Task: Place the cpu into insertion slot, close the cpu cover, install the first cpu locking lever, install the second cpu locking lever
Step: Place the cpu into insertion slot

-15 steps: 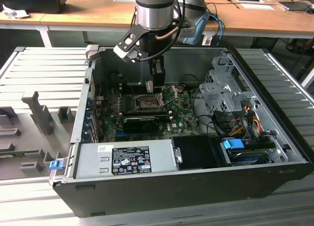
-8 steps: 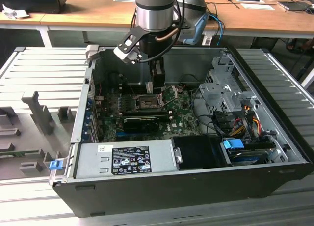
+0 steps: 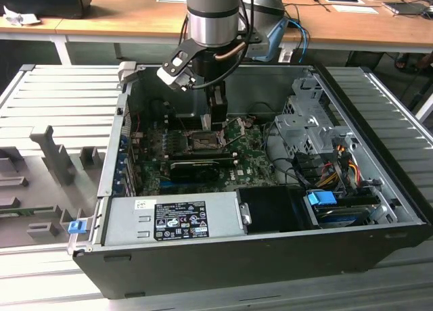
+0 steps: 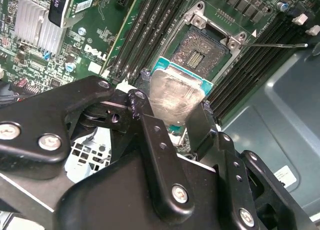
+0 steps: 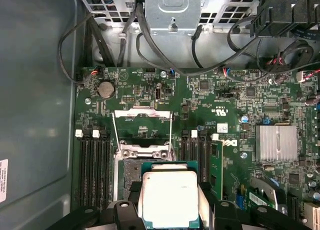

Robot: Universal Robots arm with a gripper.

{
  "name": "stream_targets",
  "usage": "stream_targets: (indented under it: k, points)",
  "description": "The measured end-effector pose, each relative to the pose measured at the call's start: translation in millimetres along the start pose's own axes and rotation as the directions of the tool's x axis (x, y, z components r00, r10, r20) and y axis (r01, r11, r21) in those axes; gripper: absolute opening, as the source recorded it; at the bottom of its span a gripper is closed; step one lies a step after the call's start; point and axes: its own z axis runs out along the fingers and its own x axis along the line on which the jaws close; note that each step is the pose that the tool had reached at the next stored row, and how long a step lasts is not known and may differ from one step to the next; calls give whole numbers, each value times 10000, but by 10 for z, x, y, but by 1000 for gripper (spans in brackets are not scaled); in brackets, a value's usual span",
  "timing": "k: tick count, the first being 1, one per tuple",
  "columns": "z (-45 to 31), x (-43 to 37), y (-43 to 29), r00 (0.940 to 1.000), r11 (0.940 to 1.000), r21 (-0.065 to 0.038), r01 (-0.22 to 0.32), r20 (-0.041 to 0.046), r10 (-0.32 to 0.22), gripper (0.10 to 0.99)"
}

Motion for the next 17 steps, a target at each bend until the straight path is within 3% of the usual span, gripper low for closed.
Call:
stream_targets:
  k: [5, 7, 11, 17]
  points:
    - [49, -1, -4, 10000, 10000, 3, -1, 2, 1, 525]
    - [167, -3, -16, 10000, 10000, 24, 0, 0, 0, 525]
    - [309, -2, -28, 10000, 9999, 119, 0, -1, 0, 525]
    - [398, 74, -42, 10000, 9999, 123, 0, -1, 0, 525]
